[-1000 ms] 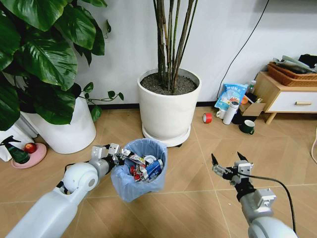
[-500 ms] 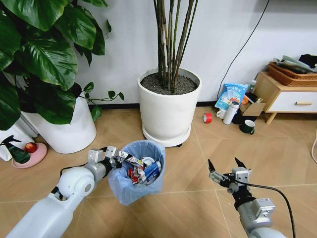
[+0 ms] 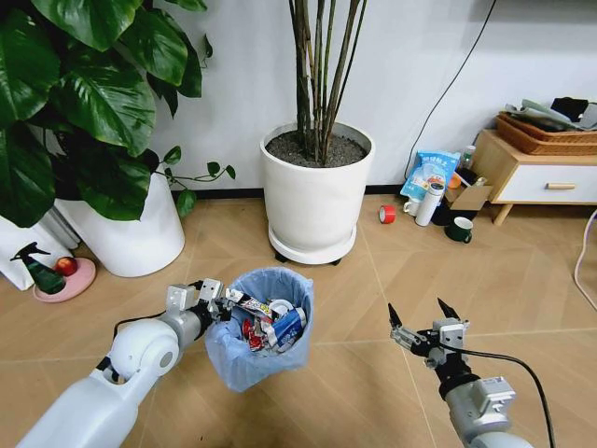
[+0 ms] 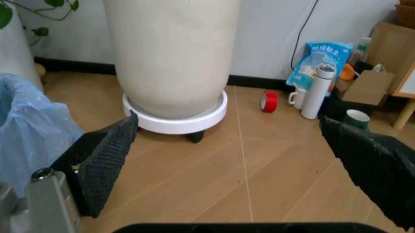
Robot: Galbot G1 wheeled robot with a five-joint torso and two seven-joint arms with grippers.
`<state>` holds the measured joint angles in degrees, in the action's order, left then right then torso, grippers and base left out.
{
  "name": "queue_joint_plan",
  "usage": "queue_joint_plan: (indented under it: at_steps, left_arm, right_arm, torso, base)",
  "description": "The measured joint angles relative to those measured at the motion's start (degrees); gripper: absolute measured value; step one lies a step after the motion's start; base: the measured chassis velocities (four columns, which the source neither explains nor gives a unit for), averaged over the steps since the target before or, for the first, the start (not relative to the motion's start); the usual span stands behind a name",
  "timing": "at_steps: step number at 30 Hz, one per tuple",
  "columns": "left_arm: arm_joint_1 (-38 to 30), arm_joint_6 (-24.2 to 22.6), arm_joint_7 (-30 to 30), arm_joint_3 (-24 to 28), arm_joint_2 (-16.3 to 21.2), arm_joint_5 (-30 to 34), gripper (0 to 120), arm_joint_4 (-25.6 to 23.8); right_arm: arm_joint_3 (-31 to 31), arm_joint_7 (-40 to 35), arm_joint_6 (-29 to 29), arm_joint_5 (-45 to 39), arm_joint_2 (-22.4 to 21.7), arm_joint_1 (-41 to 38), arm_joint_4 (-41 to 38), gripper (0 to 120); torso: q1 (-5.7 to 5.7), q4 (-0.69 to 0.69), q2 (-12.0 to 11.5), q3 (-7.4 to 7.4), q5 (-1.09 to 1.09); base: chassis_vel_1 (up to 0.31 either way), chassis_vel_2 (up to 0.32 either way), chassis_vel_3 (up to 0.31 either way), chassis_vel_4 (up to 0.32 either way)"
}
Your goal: Pick up the trash bin and place the garbage on the floor into it.
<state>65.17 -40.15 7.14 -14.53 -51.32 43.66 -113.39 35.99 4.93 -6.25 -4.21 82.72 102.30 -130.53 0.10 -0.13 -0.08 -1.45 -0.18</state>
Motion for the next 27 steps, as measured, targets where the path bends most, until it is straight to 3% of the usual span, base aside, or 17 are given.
queue_joint_plan:
  at_steps: [27]
  left_arm:
    - [2.46, -0.03, 0.28, -1.44, -1.27, -0.96, 0, -0.74]
  right_arm:
    - [-2.35, 0.94, 2.03, 1.59, 0.07, 0.90, 1.43, 100]
  torso:
    - [0.01, 0.00, 0.00, 0.00, 0.00]
  base:
    - [0.119, -0.062, -0.113, 0.060]
